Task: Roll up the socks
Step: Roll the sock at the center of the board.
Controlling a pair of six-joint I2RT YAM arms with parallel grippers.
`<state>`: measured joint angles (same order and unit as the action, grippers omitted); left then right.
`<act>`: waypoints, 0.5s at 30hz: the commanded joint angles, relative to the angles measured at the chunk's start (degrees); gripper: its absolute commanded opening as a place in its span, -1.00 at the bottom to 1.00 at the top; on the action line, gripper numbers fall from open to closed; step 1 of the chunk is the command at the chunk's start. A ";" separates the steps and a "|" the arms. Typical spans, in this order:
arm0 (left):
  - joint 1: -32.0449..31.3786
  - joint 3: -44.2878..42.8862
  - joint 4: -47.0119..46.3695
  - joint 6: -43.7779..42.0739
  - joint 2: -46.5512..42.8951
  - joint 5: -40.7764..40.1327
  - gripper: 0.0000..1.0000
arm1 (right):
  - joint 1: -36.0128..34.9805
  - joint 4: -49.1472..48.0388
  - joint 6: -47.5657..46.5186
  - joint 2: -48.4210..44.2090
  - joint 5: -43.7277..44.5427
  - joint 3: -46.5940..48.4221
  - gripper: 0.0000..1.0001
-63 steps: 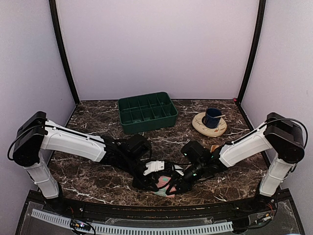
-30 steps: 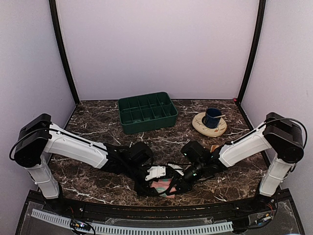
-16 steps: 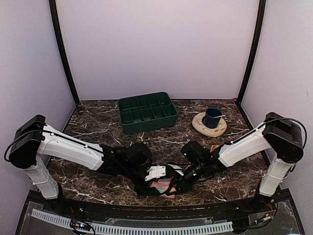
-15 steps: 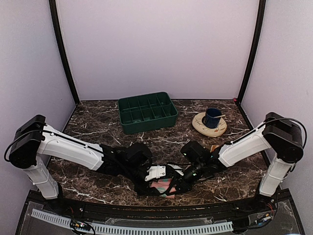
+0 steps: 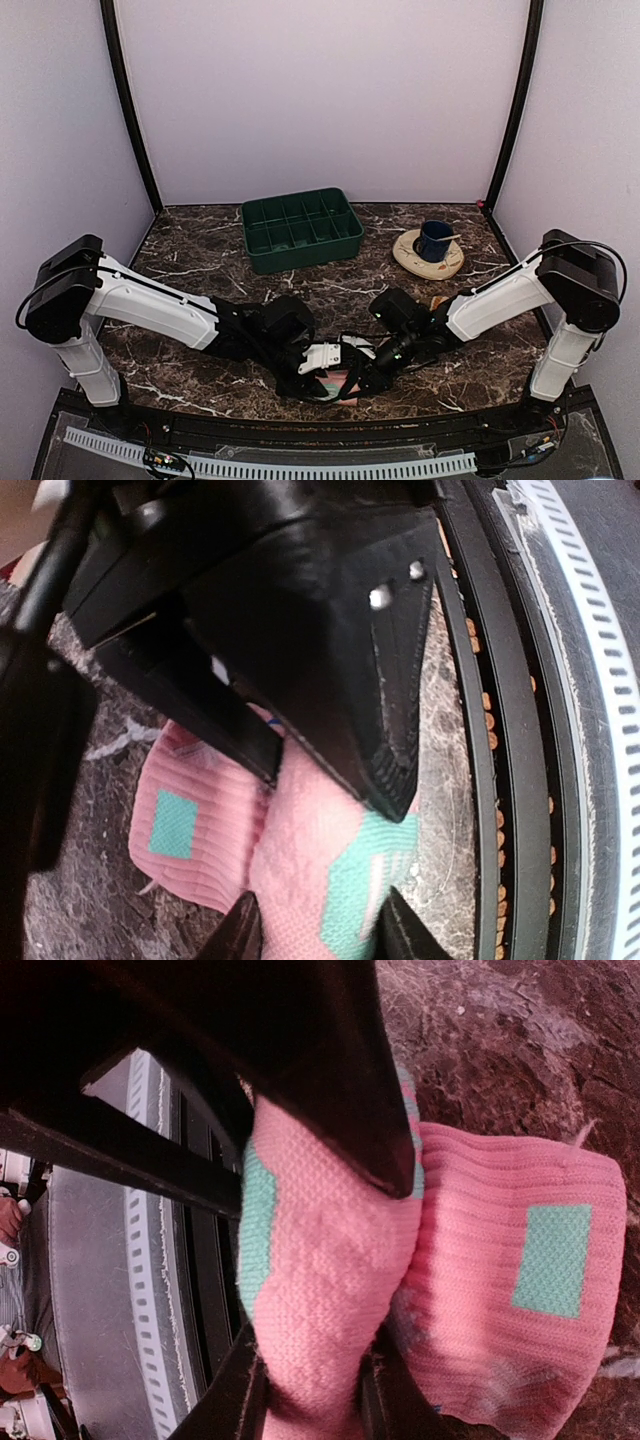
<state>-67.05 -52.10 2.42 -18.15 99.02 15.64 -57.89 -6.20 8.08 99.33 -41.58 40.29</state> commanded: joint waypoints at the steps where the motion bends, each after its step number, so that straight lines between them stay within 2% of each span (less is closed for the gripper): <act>1: -0.27 -0.74 1.34 -0.39 1.65 0.36 -0.41 | -0.38 6.98 0.75 2.65 2.71 -1.84 -0.91; 7: -0.28 -0.97 2.34 0.01 1.66 0.62 -0.99 | -0.38 7.39 0.84 2.49 3.67 -1.58 -0.88; 15: -0.21 -0.73 4.28 1.91 2.33 1.82 -1.00 | 0.11 5.89 4.46 0.68 5.36 -1.74 -0.33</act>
<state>-67.02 -52.56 3.55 -17.61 99.26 17.02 -57.91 -6.00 9.82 99.20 -41.21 40.29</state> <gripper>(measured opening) 0.098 0.293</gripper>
